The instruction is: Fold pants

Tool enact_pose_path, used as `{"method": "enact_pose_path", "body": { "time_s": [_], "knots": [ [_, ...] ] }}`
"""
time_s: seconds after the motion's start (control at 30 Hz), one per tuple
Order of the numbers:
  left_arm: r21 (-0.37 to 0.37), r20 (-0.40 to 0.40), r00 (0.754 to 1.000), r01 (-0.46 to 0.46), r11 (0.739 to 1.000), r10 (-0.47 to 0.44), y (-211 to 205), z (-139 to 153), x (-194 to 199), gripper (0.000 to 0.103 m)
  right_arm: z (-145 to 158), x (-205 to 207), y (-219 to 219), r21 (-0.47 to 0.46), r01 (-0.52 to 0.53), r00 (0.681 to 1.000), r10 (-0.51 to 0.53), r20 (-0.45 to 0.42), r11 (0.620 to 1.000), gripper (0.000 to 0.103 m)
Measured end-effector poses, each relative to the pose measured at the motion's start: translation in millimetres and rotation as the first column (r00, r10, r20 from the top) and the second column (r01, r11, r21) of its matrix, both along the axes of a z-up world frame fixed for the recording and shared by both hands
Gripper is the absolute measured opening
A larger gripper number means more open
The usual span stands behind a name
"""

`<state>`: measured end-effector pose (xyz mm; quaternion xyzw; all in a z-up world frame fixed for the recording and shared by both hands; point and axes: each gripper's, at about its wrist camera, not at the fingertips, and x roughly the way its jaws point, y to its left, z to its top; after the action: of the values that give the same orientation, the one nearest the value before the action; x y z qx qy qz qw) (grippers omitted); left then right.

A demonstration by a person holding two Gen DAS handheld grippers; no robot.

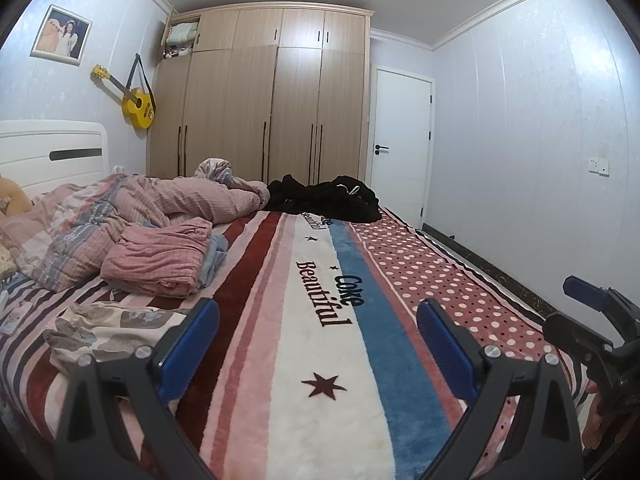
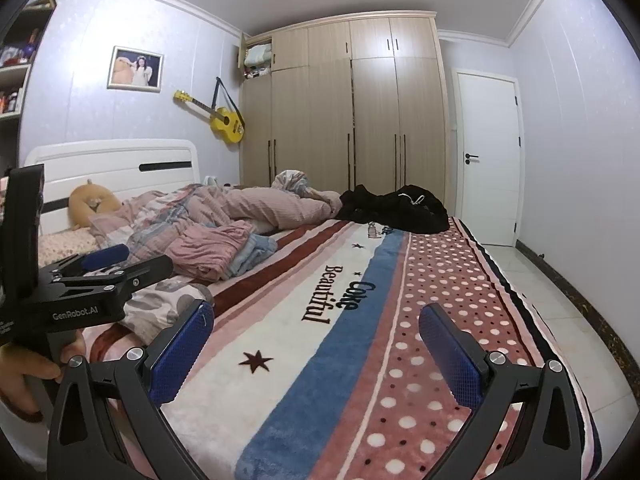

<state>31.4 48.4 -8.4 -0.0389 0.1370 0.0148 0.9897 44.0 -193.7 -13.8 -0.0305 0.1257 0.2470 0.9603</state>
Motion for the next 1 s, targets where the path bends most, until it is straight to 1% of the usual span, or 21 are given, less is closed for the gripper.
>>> {"method": "enact_pose_path", "body": {
  "time_s": [0.67,1.0],
  "knots": [
    [-0.009,-0.02,1.0,-0.005,1.0,0.005,2.5,-4.7,5.7,0.099,-2.5,1.6,-0.9,-0.008,0.003,1.0,-0.003,-0.008,1.0,0.102],
    [-0.005,-0.017,1.0,-0.008,1.0,0.008,1.4,-6.1,7.1,0.102,-1.4,2.4,-1.1,-0.007,0.003,1.0,-0.003,-0.008,1.0,0.102]
  ]
}}
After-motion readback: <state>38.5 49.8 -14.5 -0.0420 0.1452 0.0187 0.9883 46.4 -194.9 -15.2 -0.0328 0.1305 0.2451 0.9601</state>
